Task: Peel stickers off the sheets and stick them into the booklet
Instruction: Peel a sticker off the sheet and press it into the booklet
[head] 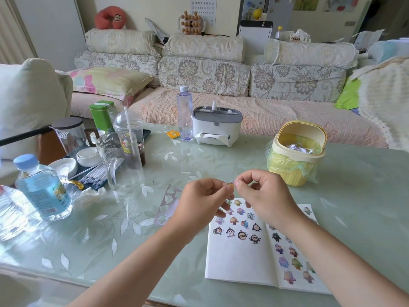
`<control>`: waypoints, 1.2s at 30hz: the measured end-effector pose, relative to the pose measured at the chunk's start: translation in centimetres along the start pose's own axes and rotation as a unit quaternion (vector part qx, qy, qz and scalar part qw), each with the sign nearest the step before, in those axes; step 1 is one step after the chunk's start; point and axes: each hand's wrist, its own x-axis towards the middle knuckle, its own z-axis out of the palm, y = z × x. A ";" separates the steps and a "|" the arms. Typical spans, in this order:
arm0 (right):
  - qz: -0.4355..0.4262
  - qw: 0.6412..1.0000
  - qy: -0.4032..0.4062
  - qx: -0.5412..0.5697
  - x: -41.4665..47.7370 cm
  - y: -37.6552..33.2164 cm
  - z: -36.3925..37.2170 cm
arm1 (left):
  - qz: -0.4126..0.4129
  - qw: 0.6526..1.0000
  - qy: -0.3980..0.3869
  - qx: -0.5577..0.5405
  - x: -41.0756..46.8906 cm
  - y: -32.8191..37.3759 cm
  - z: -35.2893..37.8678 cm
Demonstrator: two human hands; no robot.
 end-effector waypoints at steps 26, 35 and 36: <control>0.010 0.997 -0.074 -0.011 0.2 0.6 -0.9 | 0.042 0.992 -0.055 0.104 0.6 -0.3 -1.3; 0.056 0.995 -0.077 0.018 0.4 0.9 0.1 | 0.008 0.999 -0.015 0.052 0.5 0.1 -0.7; 0.068 0.993 -0.083 0.039 0.4 0.9 0.1 | 0.000 0.999 -0.011 0.042 0.5 0.1 -0.7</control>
